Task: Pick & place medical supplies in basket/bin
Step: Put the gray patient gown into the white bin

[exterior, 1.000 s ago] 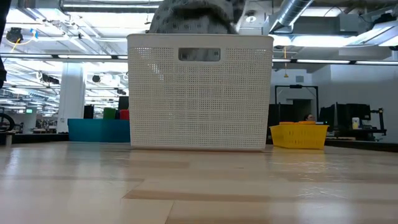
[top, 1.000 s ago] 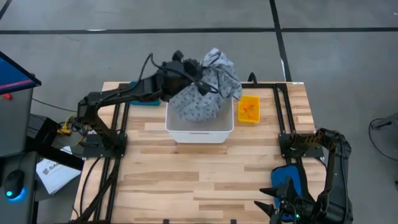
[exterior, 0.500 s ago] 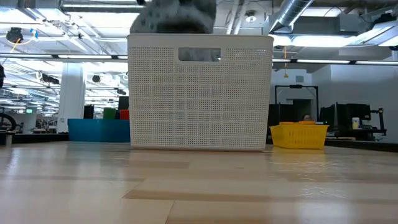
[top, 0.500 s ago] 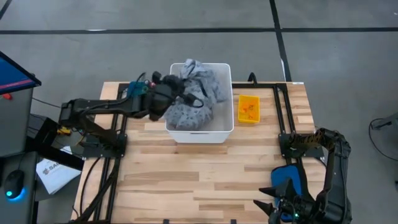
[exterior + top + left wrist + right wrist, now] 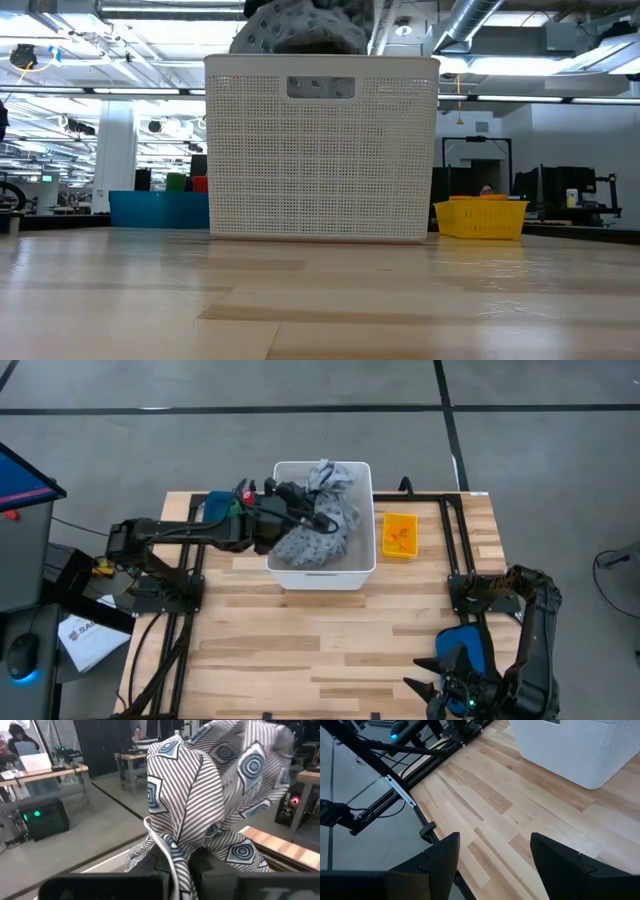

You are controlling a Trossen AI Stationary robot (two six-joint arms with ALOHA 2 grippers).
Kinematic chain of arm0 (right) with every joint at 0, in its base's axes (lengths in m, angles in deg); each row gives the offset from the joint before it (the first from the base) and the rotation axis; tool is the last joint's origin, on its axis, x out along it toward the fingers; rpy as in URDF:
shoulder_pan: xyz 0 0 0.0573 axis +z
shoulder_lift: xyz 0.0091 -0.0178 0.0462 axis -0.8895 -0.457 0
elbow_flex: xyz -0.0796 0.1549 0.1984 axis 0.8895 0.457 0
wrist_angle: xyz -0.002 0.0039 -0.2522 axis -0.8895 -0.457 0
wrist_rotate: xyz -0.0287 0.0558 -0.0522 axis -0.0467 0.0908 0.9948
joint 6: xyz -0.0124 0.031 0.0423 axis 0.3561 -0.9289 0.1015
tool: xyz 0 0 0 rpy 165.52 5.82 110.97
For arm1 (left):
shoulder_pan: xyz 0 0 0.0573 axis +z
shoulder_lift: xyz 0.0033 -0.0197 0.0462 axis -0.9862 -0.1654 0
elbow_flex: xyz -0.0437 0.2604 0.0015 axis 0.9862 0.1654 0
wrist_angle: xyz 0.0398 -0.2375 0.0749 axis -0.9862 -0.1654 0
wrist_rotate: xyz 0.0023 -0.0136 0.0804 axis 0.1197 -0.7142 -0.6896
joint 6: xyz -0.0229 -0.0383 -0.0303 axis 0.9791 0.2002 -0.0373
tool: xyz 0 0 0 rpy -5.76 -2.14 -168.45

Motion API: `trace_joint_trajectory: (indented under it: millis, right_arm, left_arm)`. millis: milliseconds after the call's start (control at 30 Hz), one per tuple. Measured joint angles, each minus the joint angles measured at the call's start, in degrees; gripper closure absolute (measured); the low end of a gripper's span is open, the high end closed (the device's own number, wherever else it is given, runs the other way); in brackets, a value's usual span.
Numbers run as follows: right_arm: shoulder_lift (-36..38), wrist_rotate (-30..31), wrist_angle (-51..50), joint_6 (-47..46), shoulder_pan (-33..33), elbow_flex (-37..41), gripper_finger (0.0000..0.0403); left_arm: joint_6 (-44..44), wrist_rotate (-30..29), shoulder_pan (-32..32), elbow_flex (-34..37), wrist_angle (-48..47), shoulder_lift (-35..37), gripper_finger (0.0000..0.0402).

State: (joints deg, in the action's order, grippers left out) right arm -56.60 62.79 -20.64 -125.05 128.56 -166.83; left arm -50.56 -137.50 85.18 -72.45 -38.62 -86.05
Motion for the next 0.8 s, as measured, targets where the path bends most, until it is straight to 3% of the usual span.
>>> trace_joint_trajectory:
  millis: [200, 400, 600, 733, 800]
  right_arm:
    - [0.00, 0.00, 0.34, 0.06, -0.78, 0.00, 0.0163]
    - [0.00, 0.00, 0.44, 0.16, -1.09, 0.00, 0.0163]
    - [0.00, -1.29, 0.39, 0.18, -1.09, 0.00, 0.0163]
    - [0.00, -1.29, 0.40, 0.12, -1.09, 0.00, 0.0163]
    - [0.00, -1.31, 0.39, -0.31, -1.09, 0.00, 0.0163]
  left_arm:
    - [4.27, -0.89, 3.35, -0.29, -6.24, -2.99, 0.0398]
    - [14.71, 6.95, 6.46, -0.29, -16.49, -5.82, 0.0398]
    - [16.16, 10.36, 8.00, -0.42, -18.14, -8.74, 0.0398]
    - [19.21, 19.14, 11.09, -0.25, -20.37, -11.50, 0.0398]
    - [19.31, 20.24, 12.06, -0.27, -20.22, -12.08, 0.0398]
